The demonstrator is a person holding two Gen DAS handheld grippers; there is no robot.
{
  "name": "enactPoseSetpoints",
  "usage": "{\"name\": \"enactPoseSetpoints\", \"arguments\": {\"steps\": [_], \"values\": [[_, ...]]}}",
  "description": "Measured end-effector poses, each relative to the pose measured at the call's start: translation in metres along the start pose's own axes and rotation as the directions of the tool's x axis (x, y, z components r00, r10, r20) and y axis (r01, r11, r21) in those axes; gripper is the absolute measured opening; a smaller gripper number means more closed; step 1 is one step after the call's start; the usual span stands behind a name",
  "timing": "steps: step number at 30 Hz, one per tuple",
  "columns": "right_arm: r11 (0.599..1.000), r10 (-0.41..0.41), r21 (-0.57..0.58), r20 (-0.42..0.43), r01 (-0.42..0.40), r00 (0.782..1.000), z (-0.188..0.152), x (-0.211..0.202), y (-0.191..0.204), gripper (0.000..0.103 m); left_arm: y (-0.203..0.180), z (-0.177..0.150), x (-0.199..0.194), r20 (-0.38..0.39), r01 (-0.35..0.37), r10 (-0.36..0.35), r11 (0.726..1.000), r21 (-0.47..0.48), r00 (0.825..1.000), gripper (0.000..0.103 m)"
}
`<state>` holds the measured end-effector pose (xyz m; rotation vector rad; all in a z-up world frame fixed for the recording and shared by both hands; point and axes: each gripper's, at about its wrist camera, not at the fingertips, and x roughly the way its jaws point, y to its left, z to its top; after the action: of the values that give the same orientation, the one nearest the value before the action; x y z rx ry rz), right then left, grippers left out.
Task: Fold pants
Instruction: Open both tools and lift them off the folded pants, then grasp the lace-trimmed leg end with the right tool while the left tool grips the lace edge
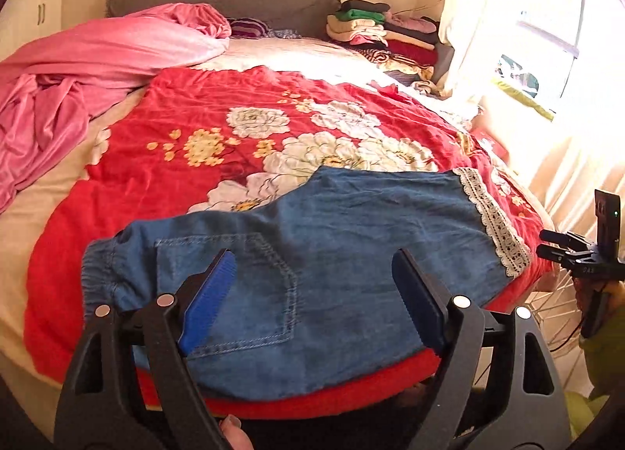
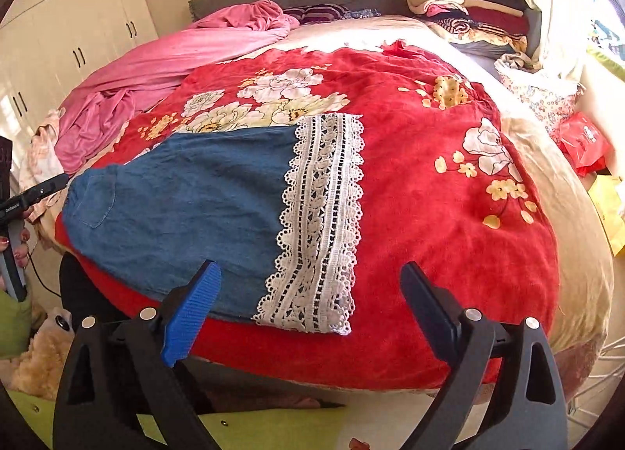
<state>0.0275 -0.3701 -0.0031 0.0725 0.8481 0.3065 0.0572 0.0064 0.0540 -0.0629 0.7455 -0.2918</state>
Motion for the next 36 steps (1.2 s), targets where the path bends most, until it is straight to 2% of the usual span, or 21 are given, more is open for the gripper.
{"name": "enactPoseSetpoints", "arguments": {"steps": [6, 11, 14, 21, 25, 28, 31, 36], "values": [[0.999, 0.038, 0.029, -0.014, -0.037, 0.999, -0.009, 0.004, -0.002, 0.092, -0.049, 0.035, 0.028, -0.033, 0.064, -0.061, 0.990, 0.128, 0.998, 0.077], [0.995, 0.077, 0.061, -0.036, -0.075, 0.996, -0.017, 0.014, -0.002, 0.092, -0.094, 0.059, 0.058, -0.072, 0.135, -0.122, 0.962, 0.239, 0.990, 0.077], [0.990, 0.105, 0.097, -0.039, -0.100, 0.994, -0.018, 0.021, -0.005, 0.092, -0.115, 0.067, 0.081, -0.108, 0.182, -0.158, 0.945, 0.270, 0.982, 0.077], [0.968, 0.164, 0.198, -0.048, -0.152, 0.985, -0.023, 0.043, -0.015, 0.092, -0.151, 0.076, 0.143, -0.213, 0.247, -0.187, 0.919, 0.307, 0.959, 0.077], [0.957, 0.177, 0.235, -0.012, -0.169, 0.984, -0.022, 0.046, -0.022, 0.068, -0.163, 0.088, 0.178, -0.263, 0.273, -0.192, 0.907, 0.321, 0.946, 0.076], [0.946, 0.201, 0.258, 0.009, -0.197, 0.980, -0.021, 0.047, -0.029, 0.059, -0.173, 0.094, 0.200, -0.297, 0.305, -0.207, 0.891, 0.335, 0.932, 0.068], [0.938, 0.221, 0.269, 0.020, -0.218, 0.975, -0.021, 0.047, -0.033, 0.053, -0.183, 0.099, 0.219, -0.340, 0.351, -0.238, 0.878, 0.326, 0.910, 0.059], [0.932, 0.249, 0.261, 0.038, -0.250, 0.968, -0.016, 0.048, -0.032, 0.052, -0.197, 0.100, 0.248, -0.402, 0.395, -0.249, 0.855, 0.336, 0.881, 0.047]]}}
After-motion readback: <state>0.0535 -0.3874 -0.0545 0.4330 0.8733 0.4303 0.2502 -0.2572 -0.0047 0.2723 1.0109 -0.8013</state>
